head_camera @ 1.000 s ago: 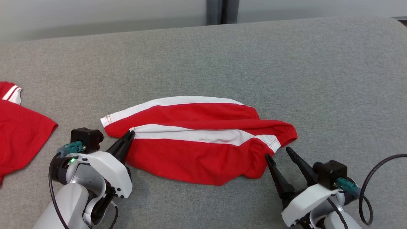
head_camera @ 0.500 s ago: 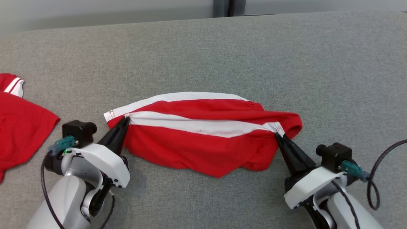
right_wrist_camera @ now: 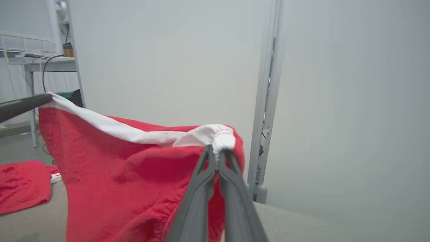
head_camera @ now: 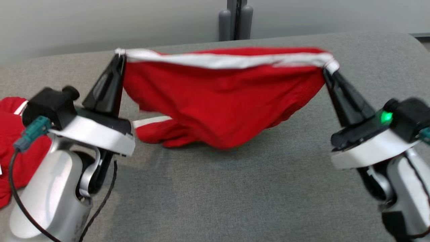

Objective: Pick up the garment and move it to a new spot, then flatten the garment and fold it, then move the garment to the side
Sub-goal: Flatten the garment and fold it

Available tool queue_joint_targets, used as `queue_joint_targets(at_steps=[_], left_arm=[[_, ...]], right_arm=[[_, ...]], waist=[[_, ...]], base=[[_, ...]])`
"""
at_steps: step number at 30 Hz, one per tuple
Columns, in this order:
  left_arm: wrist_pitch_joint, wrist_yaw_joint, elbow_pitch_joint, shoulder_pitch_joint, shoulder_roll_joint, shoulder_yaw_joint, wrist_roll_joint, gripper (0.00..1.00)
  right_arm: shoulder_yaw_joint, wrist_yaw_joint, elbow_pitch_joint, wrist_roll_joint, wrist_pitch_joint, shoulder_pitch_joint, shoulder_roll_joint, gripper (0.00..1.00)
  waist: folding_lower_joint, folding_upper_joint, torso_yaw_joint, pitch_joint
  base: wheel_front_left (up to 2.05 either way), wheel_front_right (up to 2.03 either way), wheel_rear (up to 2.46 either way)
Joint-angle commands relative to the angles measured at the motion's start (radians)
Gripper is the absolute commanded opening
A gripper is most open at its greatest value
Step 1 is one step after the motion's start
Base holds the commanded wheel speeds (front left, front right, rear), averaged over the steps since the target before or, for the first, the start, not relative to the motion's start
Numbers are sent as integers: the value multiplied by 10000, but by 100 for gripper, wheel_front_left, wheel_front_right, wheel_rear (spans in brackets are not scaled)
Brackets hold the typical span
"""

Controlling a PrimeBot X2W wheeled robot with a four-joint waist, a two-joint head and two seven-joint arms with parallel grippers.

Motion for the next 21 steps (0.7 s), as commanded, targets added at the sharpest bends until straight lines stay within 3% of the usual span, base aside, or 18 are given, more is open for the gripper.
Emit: queue_joint_targets(at_steps=[1, 11, 21], left_arm=[[-55, 80, -247, -273, 73, 31, 118, 0], [215, 530, -2115, -1754, 305, 306, 711, 0], [355, 643, -2371, -2080, 207, 158, 789, 0]], right_arm=[[-124, 2, -242, -67, 106, -215, -151, 0], [-978, 2, -1992, -423, 834, -1341, -726, 0], [-1359, 2, -2264, -247, 1058, -1274, -581, 0]], waist=[[0, 0, -2, -175], [0, 0, -24, -863], [0, 0, -82, -837]], base=[[0, 0, 0], [0, 0, 0], [0, 0, 0]])
